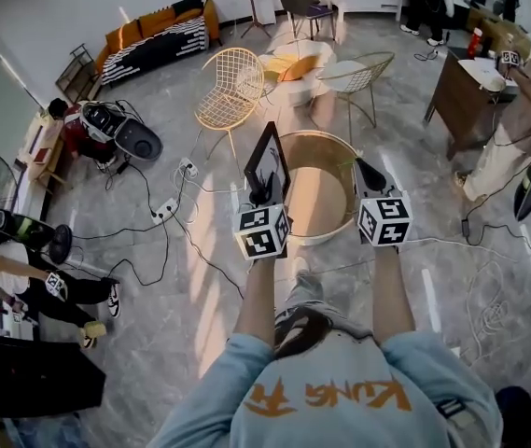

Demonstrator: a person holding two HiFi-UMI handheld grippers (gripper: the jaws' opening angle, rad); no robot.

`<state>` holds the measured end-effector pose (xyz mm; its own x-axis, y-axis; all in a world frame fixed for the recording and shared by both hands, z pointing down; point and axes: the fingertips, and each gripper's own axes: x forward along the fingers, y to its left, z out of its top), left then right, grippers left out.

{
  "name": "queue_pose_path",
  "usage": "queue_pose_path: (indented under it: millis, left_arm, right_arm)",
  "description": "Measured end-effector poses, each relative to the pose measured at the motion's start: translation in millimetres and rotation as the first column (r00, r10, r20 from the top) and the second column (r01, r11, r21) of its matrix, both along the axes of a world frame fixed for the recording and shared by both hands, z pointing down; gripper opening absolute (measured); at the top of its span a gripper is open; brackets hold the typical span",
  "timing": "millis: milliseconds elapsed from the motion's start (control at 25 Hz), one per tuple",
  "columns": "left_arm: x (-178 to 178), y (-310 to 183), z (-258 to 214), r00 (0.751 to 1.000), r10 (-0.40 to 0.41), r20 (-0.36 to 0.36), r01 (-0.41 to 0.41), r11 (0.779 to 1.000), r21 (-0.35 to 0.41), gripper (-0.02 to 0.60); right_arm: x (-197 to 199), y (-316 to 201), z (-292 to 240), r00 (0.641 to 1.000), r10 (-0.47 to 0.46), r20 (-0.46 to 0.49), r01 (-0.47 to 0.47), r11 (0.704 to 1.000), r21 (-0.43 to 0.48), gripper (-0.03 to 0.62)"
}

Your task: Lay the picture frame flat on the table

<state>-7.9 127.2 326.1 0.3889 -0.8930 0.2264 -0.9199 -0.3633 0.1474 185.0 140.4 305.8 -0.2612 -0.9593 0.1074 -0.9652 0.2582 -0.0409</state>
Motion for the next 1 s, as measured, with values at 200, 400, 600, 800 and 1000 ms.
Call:
queue_pose_path:
  millis: [200,400,600,800,1000]
  left_arm:
    - [9.2,-46.4,23.0,1.0,0.009,-0.004,-0.009,0.999,-0.054,0.026]
    - [18.0,-97.8,43.7,0.999,0.036,0.036,-0.031,0.992,-0.123,0.026]
    - [9.1,-153.1,69.6,0.999,0.023,0.044,-0.015,0.985,-0.173,0.026]
    - [0.5,-208.5,93.3,0.999,0.005,0.035,0.003,0.974,-0.226,0.026]
    - [5.8,-251.0,126.0,1.0,0.006,0.003,-0.005,0.958,-0.288,0.026]
  right_arm:
    - [3.9,-40.9,25.9,1.0,-0.01,0.001,0.01,0.998,-0.057,-0.002]
    - [21.1,-92.1,52.5,0.997,0.037,0.064,-0.029,0.992,-0.126,-0.002]
    - [8.5,-151.6,80.1,0.997,0.017,0.081,-0.003,0.985,-0.172,-0.002]
    - [-6.5,-208.9,96.7,0.997,-0.013,0.076,0.029,0.977,-0.211,-0.002]
    - [-2.5,-252.8,117.3,0.999,-0.016,0.042,0.026,0.964,-0.266,-0.002]
